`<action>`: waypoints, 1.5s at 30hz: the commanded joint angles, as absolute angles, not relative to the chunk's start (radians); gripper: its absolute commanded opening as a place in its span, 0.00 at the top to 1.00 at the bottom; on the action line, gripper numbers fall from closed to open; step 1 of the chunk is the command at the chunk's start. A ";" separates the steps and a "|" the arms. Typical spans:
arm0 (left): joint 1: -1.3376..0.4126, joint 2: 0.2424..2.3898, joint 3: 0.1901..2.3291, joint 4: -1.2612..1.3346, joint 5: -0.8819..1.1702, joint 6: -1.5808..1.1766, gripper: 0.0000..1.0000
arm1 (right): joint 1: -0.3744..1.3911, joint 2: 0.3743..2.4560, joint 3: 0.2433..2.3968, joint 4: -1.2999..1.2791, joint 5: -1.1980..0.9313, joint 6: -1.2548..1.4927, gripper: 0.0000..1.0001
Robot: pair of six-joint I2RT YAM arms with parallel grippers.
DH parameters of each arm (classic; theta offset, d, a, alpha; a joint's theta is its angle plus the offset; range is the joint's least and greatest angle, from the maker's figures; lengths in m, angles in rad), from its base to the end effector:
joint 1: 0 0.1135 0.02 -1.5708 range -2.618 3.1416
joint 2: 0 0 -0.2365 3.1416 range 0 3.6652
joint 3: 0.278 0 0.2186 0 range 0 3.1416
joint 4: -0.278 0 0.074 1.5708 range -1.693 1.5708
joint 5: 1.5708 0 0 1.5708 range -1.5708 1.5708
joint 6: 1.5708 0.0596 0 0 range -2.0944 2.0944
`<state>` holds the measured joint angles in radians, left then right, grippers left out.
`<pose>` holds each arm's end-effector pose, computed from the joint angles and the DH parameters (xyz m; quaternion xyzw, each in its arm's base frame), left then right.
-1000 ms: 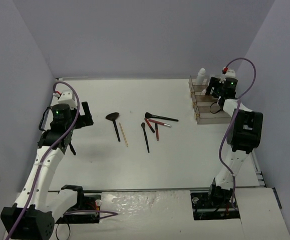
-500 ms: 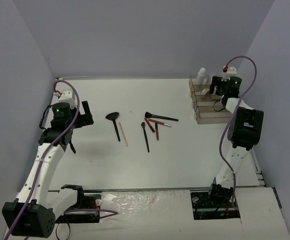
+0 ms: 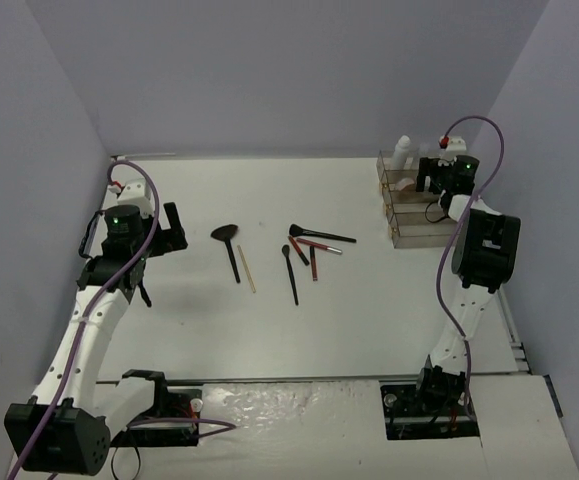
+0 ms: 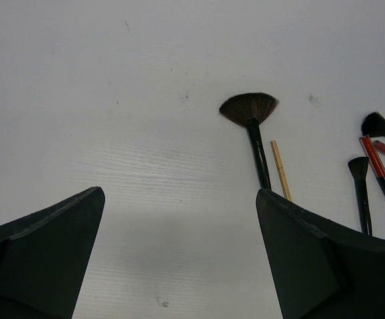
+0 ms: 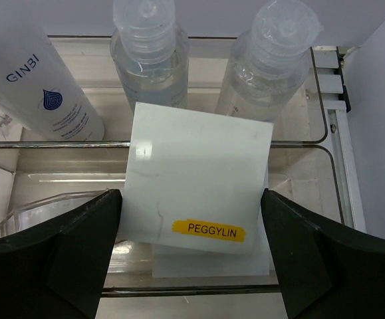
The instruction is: Organize the makeup
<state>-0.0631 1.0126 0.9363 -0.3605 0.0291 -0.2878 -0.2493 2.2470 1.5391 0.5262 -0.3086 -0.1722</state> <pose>0.2294 -0.0162 0.3014 -0.0868 0.8390 -0.1058 0.5267 0.4845 -0.1047 0.1832 -0.0690 0.7624 -0.0168 0.6431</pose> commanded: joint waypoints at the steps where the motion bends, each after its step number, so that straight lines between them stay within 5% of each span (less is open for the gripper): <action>1: -0.054 0.998 0.969 -0.303 0.038 -0.290 0.03 | -0.252 2.086 1.493 0.625 -0.313 -0.146 0.08; 11: -0.054 0.959 0.964 -0.304 0.063 -0.298 0.03 | -0.121 1.730 1.344 0.511 -0.178 -0.042 0.00; 23: -0.055 0.939 0.955 -0.315 0.039 -0.314 0.03 | 0.412 1.394 1.070 0.247 0.051 0.138 0.01; 30: -0.052 0.956 0.969 -0.341 0.007 -0.315 0.03 | 0.731 1.486 0.993 0.232 0.194 0.210 0.08; 40: -0.052 0.970 0.962 -0.336 -0.011 -0.308 0.03 | 0.936 1.760 1.108 0.304 0.193 0.266 0.21; 45: -0.052 0.955 0.953 -0.328 -0.022 -0.306 0.03 | 0.973 1.880 1.182 0.314 0.193 0.271 0.36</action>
